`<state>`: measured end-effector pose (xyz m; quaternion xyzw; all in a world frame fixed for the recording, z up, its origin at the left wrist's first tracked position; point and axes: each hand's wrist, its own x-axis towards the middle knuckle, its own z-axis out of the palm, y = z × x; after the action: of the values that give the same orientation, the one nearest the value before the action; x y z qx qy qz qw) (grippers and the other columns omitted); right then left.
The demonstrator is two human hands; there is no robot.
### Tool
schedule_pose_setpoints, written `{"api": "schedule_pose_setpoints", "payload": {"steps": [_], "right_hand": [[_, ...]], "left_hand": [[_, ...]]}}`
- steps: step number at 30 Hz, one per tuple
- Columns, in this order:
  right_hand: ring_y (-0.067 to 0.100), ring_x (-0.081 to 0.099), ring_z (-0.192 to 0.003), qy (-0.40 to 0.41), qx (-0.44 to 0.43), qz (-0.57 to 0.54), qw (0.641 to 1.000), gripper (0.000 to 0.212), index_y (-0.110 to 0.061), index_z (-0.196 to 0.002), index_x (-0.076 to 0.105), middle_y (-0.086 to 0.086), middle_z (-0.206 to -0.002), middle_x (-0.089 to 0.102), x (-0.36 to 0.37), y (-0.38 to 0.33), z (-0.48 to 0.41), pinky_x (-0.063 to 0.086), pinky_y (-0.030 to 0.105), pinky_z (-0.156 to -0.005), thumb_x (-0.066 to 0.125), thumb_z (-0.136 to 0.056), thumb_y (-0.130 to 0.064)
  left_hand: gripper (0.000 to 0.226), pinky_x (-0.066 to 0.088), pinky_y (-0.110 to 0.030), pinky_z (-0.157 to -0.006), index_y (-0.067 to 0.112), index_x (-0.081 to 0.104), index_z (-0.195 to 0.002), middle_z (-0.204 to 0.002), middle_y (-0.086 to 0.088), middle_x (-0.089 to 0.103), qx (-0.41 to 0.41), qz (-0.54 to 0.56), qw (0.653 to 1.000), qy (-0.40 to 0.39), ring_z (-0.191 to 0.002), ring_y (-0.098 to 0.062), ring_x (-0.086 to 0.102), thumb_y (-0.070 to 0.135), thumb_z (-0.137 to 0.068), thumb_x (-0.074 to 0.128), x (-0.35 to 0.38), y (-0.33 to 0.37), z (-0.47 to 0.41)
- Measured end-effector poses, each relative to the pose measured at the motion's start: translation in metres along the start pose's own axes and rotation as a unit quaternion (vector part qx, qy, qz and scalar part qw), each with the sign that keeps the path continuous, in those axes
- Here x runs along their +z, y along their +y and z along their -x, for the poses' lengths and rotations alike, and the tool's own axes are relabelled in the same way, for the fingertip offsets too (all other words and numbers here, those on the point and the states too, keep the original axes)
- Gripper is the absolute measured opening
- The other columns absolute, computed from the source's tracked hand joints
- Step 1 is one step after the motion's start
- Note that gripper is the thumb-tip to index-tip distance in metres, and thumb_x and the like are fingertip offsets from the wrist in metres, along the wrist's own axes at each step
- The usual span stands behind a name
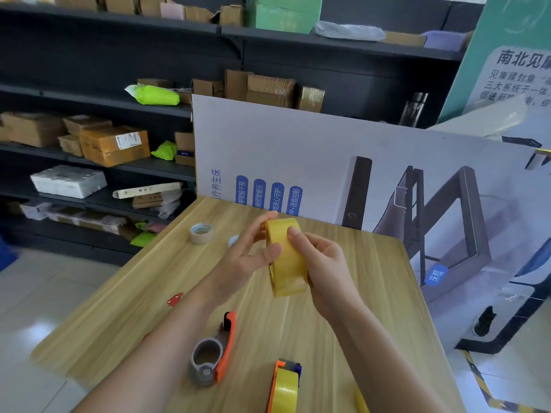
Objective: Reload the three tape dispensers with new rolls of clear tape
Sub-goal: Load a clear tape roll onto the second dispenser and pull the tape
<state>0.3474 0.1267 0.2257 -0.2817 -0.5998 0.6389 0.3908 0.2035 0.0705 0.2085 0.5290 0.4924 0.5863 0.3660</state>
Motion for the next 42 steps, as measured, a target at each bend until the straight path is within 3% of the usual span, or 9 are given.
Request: {"api": "schedule_pose_setpoints", "payload": {"steps": [5, 12, 17, 22, 26, 29, 33, 38, 42], "right_hand": [[0.034, 0.070, -0.098, -0.051, 0.012, -0.029, 0.998, 0.027, -0.011, -0.104, 0.073, 0.014, -0.102, 0.075, -0.003, -0.002, -0.003, 0.048, 0.060, -0.097, 0.060, -0.093, -0.032], [0.036, 0.068, -0.103, -0.137, -0.012, -0.019, 0.990, 0.032, -0.013, -0.114, 0.069, 0.018, -0.111, 0.071, 0.007, -0.003, -0.005, 0.058, 0.051, -0.084, 0.053, -0.086, -0.012], [0.030, 0.072, -0.093, -0.073, -0.015, -0.022, 0.997, 0.023, -0.020, -0.091, 0.077, 0.014, -0.099, 0.075, 0.028, -0.003, -0.016, 0.058, 0.044, -0.081, 0.055, -0.084, -0.020], [0.025, 0.071, -0.085, -0.066, -0.007, -0.047, 0.997, 0.023, -0.011, -0.097, 0.075, 0.013, -0.095, 0.075, 0.065, 0.000, -0.032, 0.059, 0.038, -0.071, 0.055, -0.087, -0.019], [0.024, 0.074, -0.083, -0.088, 0.008, -0.069, 0.994, 0.023, -0.013, -0.093, 0.075, 0.010, -0.089, 0.076, 0.102, 0.004, -0.044, 0.059, 0.035, -0.063, 0.053, -0.087, -0.013], [0.034, 0.069, -0.098, -0.099, -0.005, -0.036, 0.994, 0.035, -0.008, -0.108, 0.070, 0.018, -0.104, 0.073, 0.133, 0.007, -0.049, 0.055, 0.058, -0.086, 0.052, -0.078, -0.012], [0.037, 0.065, -0.108, -0.078, -0.018, -0.003, 0.997, 0.036, -0.015, -0.111, 0.070, 0.015, -0.111, 0.072, 0.165, 0.016, -0.057, 0.045, 0.061, -0.100, 0.054, -0.079, -0.014], [0.037, 0.069, -0.097, -0.021, -0.014, -0.034, 0.999, 0.028, -0.011, -0.099, 0.074, 0.018, -0.099, 0.074, 0.197, 0.024, -0.067, 0.051, 0.054, -0.091, 0.055, -0.080, -0.018], [0.028, 0.068, -0.086, -0.006, 0.003, -0.058, 0.998, 0.025, -0.018, -0.089, 0.078, 0.011, -0.089, 0.075, 0.211, 0.029, -0.072, 0.055, 0.048, -0.080, 0.054, -0.084, -0.015]], "left_hand": [[0.050, 0.055, -0.044, -0.089, 0.045, 0.056, -0.115, -0.107, 0.005, 0.063, -0.053, 0.016, 0.997, 0.059, -0.096, -0.013, 0.066, 0.063, -0.069, 0.062, 0.003, 0.010, -0.005], [0.082, 0.052, -0.055, -0.087, 0.028, 0.073, -0.104, -0.115, -0.010, 0.069, -0.271, 0.092, 0.957, 0.046, -0.108, -0.031, 0.064, 0.089, -0.058, 0.043, -0.012, 0.015, -0.015], [0.089, 0.034, -0.057, -0.108, 0.033, 0.051, -0.132, -0.129, -0.003, 0.060, -0.169, 0.051, 0.984, 0.028, -0.120, -0.024, 0.055, 0.090, -0.063, 0.041, -0.029, 0.009, -0.012], [0.075, 0.052, -0.043, -0.090, 0.032, 0.039, -0.139, -0.128, -0.001, 0.057, -0.062, 0.049, 0.997, 0.016, -0.107, -0.015, 0.063, 0.060, -0.073, 0.062, -0.069, 0.013, -0.005], [0.063, 0.056, -0.051, -0.084, 0.033, 0.054, -0.119, -0.105, 0.002, 0.067, -0.129, 0.017, 0.989, 0.070, -0.093, -0.015, 0.067, 0.071, -0.069, 0.061, -0.107, 0.021, -0.006], [0.076, 0.058, -0.051, -0.075, 0.030, 0.062, -0.111, -0.108, -0.005, 0.070, -0.216, 0.055, 0.971, 0.084, -0.098, -0.027, 0.068, 0.083, -0.059, 0.053, -0.135, 0.024, -0.007], [0.093, 0.059, -0.050, -0.064, 0.022, 0.069, -0.102, -0.102, -0.012, 0.073, -0.276, 0.073, 0.955, 0.078, -0.088, -0.034, 0.072, 0.093, -0.050, 0.040, -0.169, 0.020, -0.008], [0.105, 0.044, -0.054, -0.101, 0.035, 0.050, -0.129, -0.127, -0.002, 0.060, -0.157, 0.029, 0.987, 0.027, -0.116, -0.025, 0.059, 0.096, -0.043, 0.048, -0.204, 0.007, -0.006], [0.079, 0.048, -0.048, -0.098, 0.035, 0.042, -0.135, -0.130, 0.000, 0.053, -0.084, 0.038, 0.996, -0.006, -0.115, -0.023, 0.058, 0.065, -0.066, 0.066, -0.218, 0.007, -0.002]]}}
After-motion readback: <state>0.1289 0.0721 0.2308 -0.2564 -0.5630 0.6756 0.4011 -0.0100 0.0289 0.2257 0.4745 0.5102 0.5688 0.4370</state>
